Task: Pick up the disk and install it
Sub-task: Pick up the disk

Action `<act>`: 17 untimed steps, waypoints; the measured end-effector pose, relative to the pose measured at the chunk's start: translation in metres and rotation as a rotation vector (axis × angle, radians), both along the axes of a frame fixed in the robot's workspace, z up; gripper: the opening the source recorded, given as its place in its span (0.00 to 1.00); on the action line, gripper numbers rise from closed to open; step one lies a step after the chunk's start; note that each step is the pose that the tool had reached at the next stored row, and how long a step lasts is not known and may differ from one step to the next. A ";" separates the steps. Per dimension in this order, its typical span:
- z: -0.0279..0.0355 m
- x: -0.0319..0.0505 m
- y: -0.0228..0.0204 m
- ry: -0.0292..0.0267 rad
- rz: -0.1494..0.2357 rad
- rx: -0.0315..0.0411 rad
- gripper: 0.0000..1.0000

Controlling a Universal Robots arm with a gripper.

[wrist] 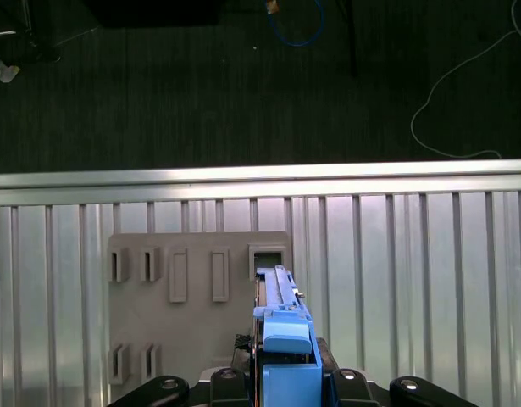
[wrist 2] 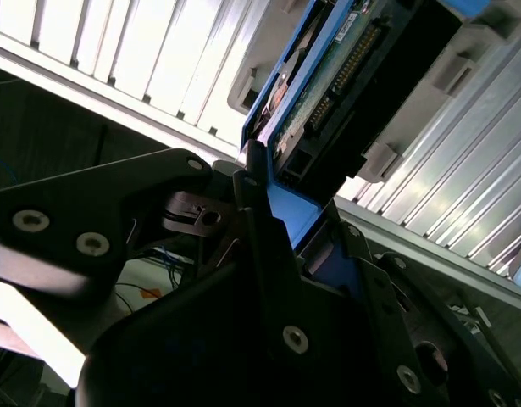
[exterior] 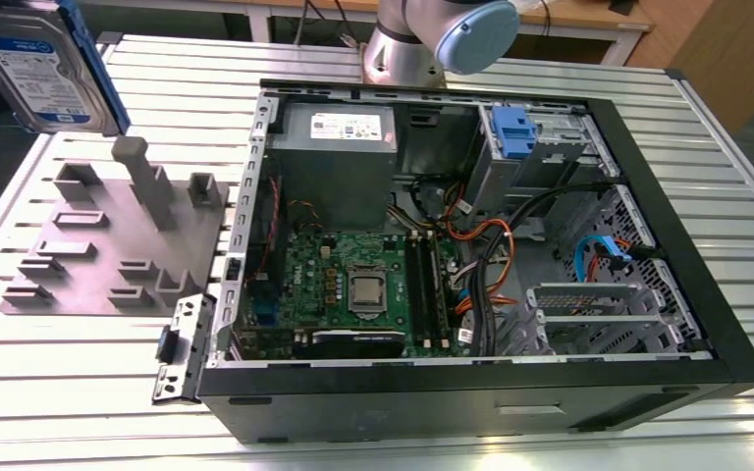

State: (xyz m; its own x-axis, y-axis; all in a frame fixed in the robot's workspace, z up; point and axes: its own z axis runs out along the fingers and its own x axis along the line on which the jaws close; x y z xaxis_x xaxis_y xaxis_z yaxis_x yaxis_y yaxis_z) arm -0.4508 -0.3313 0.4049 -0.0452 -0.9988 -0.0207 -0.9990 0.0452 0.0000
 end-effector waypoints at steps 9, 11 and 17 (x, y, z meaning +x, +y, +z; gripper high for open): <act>0.0048 0.0000 0.0000 -0.0002 0.000 0.0001 0.37; 0.0056 0.0000 0.0000 -0.0002 0.000 0.0001 0.37; 0.0087 0.0000 0.0000 -0.0003 0.000 0.0001 0.37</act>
